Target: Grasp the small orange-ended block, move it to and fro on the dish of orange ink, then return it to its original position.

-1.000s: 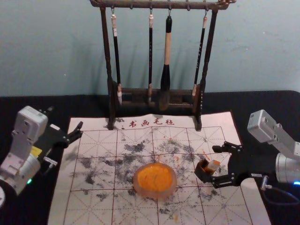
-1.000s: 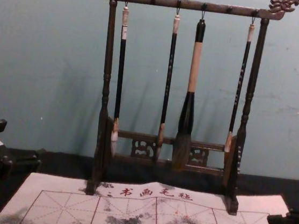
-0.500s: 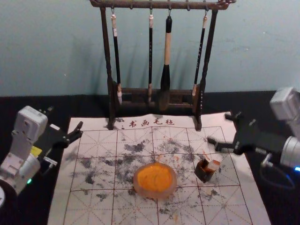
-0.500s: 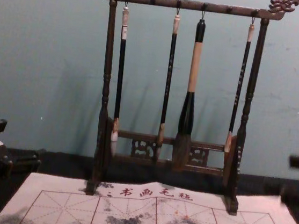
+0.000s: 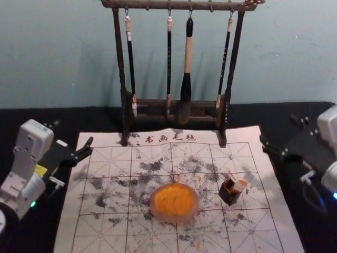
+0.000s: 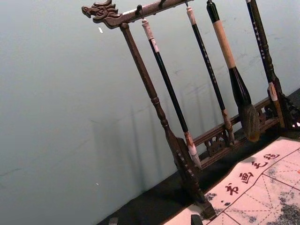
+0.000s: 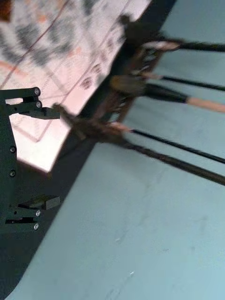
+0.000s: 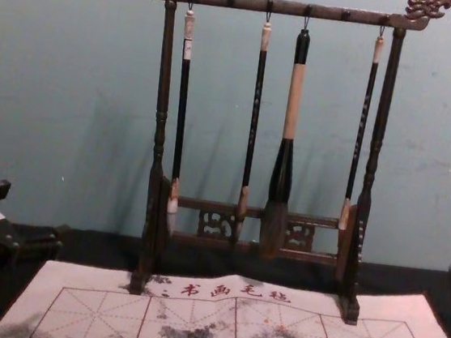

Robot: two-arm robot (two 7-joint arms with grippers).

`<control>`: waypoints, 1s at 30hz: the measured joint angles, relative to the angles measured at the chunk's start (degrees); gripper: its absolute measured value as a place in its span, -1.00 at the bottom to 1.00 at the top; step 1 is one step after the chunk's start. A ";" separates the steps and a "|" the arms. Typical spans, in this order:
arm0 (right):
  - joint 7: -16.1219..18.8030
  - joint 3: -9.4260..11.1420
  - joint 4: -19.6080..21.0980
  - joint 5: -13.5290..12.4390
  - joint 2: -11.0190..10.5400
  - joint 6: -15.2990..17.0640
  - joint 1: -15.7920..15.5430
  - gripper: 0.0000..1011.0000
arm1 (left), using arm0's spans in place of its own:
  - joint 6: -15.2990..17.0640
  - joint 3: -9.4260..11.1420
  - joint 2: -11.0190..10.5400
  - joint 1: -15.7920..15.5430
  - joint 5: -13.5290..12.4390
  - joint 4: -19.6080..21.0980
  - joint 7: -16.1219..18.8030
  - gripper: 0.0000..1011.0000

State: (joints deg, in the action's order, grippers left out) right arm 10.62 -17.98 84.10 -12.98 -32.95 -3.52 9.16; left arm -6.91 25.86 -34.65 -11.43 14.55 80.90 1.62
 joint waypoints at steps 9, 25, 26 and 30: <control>-6.51 -0.96 -2.44 7.17 2.17 0.14 -2.34 0.98 | 0.00 0.00 0.00 0.00 0.00 0.00 0.00 0.98; -7.26 -1.19 -3.14 8.49 2.77 0.26 -2.57 0.98 | 0.00 0.00 0.00 0.00 0.00 0.00 0.00 0.98; -7.27 -1.18 -3.13 8.49 2.75 0.27 -2.58 0.98 | 0.00 0.00 0.00 0.00 0.00 0.00 0.00 0.98; -7.29 -1.18 -3.09 8.49 2.74 0.29 -2.58 0.98 | 0.00 0.00 0.00 0.00 0.00 0.00 0.00 0.98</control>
State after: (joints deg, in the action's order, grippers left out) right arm 3.33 -19.16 81.01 -4.49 -30.21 -3.23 6.58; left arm -6.91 25.86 -34.64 -11.43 14.55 80.90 1.62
